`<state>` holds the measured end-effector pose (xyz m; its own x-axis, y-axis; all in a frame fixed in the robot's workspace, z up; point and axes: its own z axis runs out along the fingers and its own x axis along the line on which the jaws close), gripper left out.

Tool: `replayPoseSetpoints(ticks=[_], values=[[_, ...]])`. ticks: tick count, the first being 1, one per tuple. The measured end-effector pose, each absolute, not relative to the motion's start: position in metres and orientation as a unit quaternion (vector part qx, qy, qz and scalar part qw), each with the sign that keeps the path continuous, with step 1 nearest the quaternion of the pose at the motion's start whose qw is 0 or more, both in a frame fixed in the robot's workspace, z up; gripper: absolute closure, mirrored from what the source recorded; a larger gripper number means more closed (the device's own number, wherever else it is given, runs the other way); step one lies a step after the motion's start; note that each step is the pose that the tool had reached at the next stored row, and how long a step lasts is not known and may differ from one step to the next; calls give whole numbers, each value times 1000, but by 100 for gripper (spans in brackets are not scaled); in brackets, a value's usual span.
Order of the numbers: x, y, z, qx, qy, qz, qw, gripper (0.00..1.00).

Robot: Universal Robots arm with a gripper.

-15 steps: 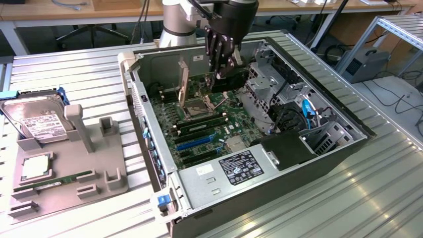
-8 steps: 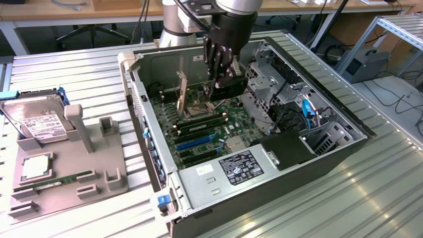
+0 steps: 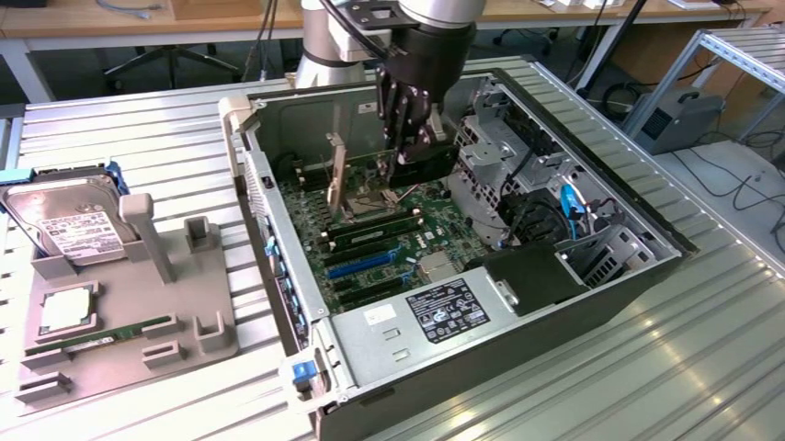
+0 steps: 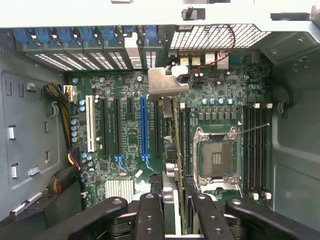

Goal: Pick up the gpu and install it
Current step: 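Insert the gpu into the slot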

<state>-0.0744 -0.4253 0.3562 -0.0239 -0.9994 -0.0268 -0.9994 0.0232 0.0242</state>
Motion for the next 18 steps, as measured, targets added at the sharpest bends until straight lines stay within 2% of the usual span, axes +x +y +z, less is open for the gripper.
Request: replayPoseSetpoints(ticks=[18], values=[[-75, -440, 351, -699, 715, 18, 1, 72]])
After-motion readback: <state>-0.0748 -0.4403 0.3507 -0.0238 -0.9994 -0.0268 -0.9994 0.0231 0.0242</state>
